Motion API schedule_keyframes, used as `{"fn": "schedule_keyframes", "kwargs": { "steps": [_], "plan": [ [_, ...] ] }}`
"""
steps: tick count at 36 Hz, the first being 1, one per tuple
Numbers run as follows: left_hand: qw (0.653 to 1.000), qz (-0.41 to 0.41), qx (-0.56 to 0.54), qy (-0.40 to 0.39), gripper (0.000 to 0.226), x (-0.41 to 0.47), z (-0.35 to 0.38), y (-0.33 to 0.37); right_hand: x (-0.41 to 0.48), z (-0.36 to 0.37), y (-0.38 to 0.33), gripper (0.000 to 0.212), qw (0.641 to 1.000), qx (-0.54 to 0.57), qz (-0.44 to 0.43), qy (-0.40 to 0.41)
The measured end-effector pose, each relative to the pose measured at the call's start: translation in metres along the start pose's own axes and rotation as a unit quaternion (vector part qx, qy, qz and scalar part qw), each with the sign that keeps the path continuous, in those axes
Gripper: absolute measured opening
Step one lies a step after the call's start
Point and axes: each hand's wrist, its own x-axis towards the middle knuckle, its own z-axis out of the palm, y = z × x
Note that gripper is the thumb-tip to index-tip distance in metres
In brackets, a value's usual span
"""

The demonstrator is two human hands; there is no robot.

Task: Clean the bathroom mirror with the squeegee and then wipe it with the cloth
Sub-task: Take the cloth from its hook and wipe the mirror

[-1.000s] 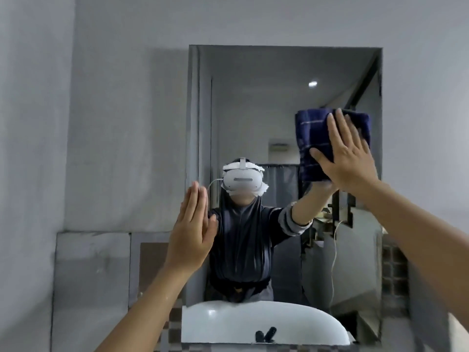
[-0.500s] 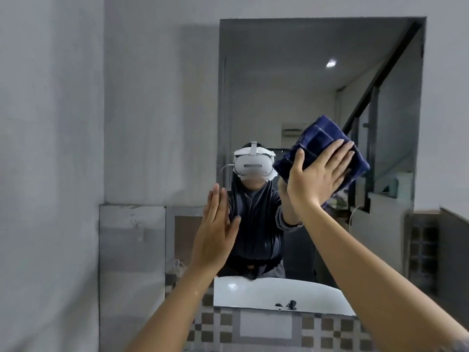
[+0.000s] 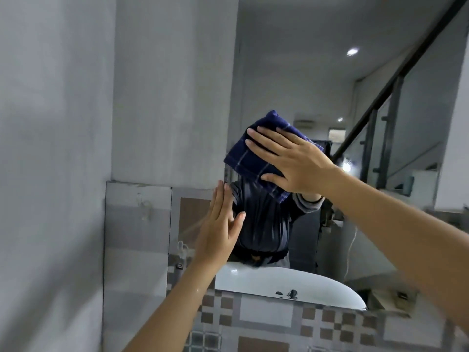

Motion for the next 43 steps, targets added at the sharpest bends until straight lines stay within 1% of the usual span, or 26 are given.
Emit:
{"fn": "schedule_keyframes", "kwargs": {
  "steps": [2,4,7,9,11,13,14,16,18,19,21,23,24,26,27,29,31,33,35,36,38,39,41,43],
  "plan": [
    [1.000,0.003,-0.004,-0.008,0.069,0.000,0.000,0.000,-0.023,0.001,0.018,0.073,1.000,-0.016,-0.003,-0.015],
    [1.000,0.007,-0.016,-0.011,0.069,-0.001,0.000,0.001,-0.049,0.003,0.033,0.073,0.999,-0.016,0.041,-0.013],
    [0.999,0.007,-0.030,-0.013,0.070,-0.003,0.001,0.001,-0.090,0.010,0.050,0.075,0.985,0.021,0.173,0.003],
    [0.999,0.004,-0.028,-0.014,0.070,-0.004,0.002,0.000,-0.116,0.017,0.054,0.076,0.956,0.061,0.285,0.029],
    [1.000,0.000,-0.024,-0.013,0.070,-0.004,0.004,-0.001,-0.138,0.026,0.050,0.075,0.908,0.111,0.400,0.063],
    [1.000,-0.003,-0.023,-0.009,0.069,-0.006,0.005,-0.001,-0.151,0.034,0.038,0.075,0.846,0.156,0.498,0.106],
    [1.000,-0.006,-0.022,-0.007,0.069,-0.007,0.005,0.000,-0.152,0.038,0.030,0.075,0.810,0.174,0.544,0.131],
    [1.000,-0.009,-0.021,-0.004,0.069,-0.008,0.004,0.003,-0.145,0.044,0.013,0.076,0.728,0.201,0.632,0.174],
    [1.000,-0.009,-0.022,-0.004,0.070,-0.009,0.003,0.006,-0.128,0.047,-0.005,0.077,0.657,0.217,0.693,0.202],
    [1.000,-0.009,-0.023,-0.005,0.071,-0.011,0.002,0.008,-0.119,0.047,-0.015,0.078,0.632,0.224,0.711,0.212],
    [1.000,-0.014,-0.025,-0.013,0.074,-0.016,0.001,0.010,-0.099,0.047,-0.037,0.077,0.597,0.243,0.729,0.230],
    [0.999,-0.024,-0.025,-0.027,0.076,-0.023,0.000,0.010,-0.078,0.046,-0.060,0.078,0.581,0.261,0.732,0.241],
    [0.999,-0.029,-0.025,-0.036,0.075,-0.027,0.001,0.009,-0.067,0.044,-0.071,0.078,0.583,0.266,0.728,0.244],
    [0.997,-0.044,-0.028,-0.055,0.073,-0.035,0.002,0.008,-0.044,0.040,-0.089,0.078,0.605,0.272,0.707,0.245],
    [0.997,-0.051,-0.027,-0.059,0.072,-0.038,0.004,0.007,-0.033,0.037,-0.097,0.078,0.623,0.274,0.691,0.242],
    [0.996,-0.061,-0.024,-0.059,0.072,-0.044,0.008,0.005,-0.012,0.031,-0.109,0.078,0.671,0.281,0.649,0.224],
    [0.996,-0.067,-0.026,-0.053,0.072,-0.050,0.012,0.005,0.003,0.027,-0.118,0.077,0.733,0.285,0.586,0.196],
    [0.997,-0.066,-0.030,-0.036,0.073,-0.056,0.015,0.005,0.009,0.026,-0.122,0.075,0.809,0.270,0.494,0.170],
    [0.998,-0.058,-0.029,-0.021,0.074,-0.061,0.017,0.005,0.008,0.027,-0.121,0.071,0.884,0.234,0.378,0.141],
    [0.998,-0.055,-0.028,-0.016,0.074,-0.063,0.018,0.005,0.004,0.028,-0.116,0.069,0.917,0.211,0.315,0.125],
    [0.998,-0.056,-0.027,-0.012,0.072,-0.064,0.019,0.005,-0.008,0.029,-0.102,0.065,0.966,0.152,0.186,0.092],
    [0.998,-0.062,-0.026,-0.013,0.070,-0.064,0.020,0.005,-0.016,0.030,-0.093,0.064,0.983,0.120,0.123,0.070],
    [0.997,-0.067,-0.022,-0.020,0.067,-0.064,0.020,0.005,-0.036,0.033,-0.071,0.064,0.997,0.064,0.024,0.023],
    [0.997,-0.069,-0.017,-0.032,0.068,-0.064,0.021,0.004,-0.059,0.035,-0.048,0.065,0.999,0.032,-0.017,-0.008]
  ]
}}
